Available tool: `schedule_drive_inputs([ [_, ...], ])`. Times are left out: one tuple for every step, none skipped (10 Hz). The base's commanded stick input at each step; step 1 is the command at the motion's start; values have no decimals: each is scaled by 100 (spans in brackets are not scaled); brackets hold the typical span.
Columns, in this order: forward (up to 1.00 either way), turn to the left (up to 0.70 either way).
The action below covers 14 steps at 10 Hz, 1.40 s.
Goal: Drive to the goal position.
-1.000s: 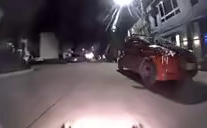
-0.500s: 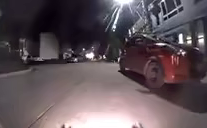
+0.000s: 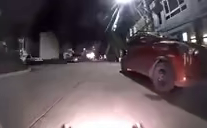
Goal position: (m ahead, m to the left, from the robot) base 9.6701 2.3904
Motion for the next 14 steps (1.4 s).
schedule_drive_inputs([
  [60,-1],
  [60,0],
  [60,0],
  [60,0],
  [60,0],
  [60,0],
  [60,0],
  [60,0],
  [60,0],
  [60,0],
  [60,-5],
  [60,-15],
  [60,-15],
  [60,-4],
])
